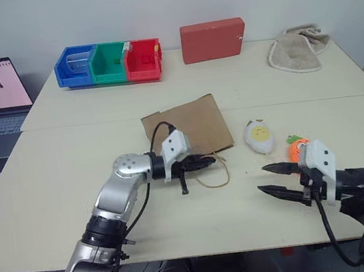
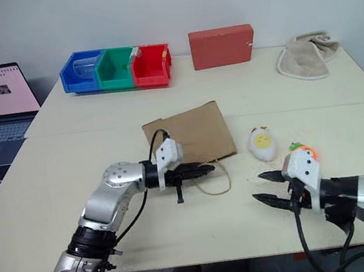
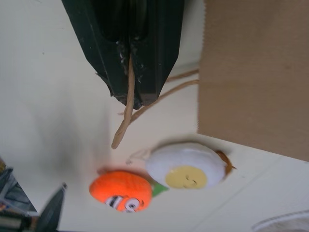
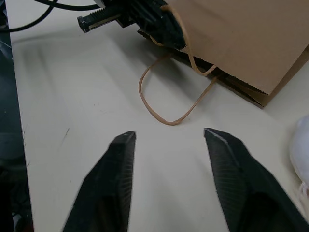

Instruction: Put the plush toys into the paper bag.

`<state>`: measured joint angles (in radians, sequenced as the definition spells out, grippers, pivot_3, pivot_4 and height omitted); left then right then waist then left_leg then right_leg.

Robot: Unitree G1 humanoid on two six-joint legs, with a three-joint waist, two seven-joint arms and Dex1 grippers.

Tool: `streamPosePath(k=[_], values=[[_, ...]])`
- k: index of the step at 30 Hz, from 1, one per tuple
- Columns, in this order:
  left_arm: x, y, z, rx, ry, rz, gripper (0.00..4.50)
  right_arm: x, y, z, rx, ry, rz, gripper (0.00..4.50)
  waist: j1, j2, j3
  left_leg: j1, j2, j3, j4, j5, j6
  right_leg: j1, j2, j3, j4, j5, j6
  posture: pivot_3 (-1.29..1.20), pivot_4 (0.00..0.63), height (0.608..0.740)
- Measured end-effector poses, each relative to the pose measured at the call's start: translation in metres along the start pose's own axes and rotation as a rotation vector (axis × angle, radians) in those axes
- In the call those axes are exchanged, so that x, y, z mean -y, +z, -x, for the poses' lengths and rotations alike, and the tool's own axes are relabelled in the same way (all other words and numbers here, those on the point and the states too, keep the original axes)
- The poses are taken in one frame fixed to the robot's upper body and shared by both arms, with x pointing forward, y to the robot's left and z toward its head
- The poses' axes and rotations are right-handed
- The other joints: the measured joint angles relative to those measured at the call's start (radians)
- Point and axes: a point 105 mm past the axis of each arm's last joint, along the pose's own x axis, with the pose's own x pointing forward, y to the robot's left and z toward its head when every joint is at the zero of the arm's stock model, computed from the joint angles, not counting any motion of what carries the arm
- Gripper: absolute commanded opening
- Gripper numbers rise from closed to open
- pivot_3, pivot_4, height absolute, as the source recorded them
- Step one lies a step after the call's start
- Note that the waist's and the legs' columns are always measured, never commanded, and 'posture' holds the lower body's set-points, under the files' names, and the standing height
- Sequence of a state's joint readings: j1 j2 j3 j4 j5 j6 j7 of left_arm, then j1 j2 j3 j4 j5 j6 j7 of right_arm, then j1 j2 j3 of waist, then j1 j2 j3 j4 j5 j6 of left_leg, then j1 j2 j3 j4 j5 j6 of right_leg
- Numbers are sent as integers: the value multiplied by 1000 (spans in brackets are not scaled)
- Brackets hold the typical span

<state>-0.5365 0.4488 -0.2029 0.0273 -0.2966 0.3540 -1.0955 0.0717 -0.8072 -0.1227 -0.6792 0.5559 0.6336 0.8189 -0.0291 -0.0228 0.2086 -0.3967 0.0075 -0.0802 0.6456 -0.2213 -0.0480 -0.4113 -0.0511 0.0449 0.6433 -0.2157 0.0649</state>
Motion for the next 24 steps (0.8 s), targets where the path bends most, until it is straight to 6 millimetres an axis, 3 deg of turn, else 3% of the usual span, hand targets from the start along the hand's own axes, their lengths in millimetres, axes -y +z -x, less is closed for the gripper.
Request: streamPosePath(k=[4, 13, 24], values=[[-10, 24, 4, 60, 28, 8, 0, 4, 1, -27, 74, -24, -25, 13, -2, 0, 0, 0, 0, 0, 0, 0, 0, 0, 0, 0, 0, 0, 0, 0, 150, 740], [-7, 38, 1, 121, 14, 114, 0, 26, 14, -101, 198, -178, 3, 13, -5, 0, 0, 0, 1, -2, -2, 0, 0, -1, 3, 0, 1, 1, 2, 0, 150, 740], [-4, 46, 0, 152, 15, 197, 0, 42, 3, -154, 195, -342, 42, 13, -4, 0, 0, -1, 1, -3, -3, 0, 0, -2, 3, 0, 1, 2, 3, 0, 150, 740]])
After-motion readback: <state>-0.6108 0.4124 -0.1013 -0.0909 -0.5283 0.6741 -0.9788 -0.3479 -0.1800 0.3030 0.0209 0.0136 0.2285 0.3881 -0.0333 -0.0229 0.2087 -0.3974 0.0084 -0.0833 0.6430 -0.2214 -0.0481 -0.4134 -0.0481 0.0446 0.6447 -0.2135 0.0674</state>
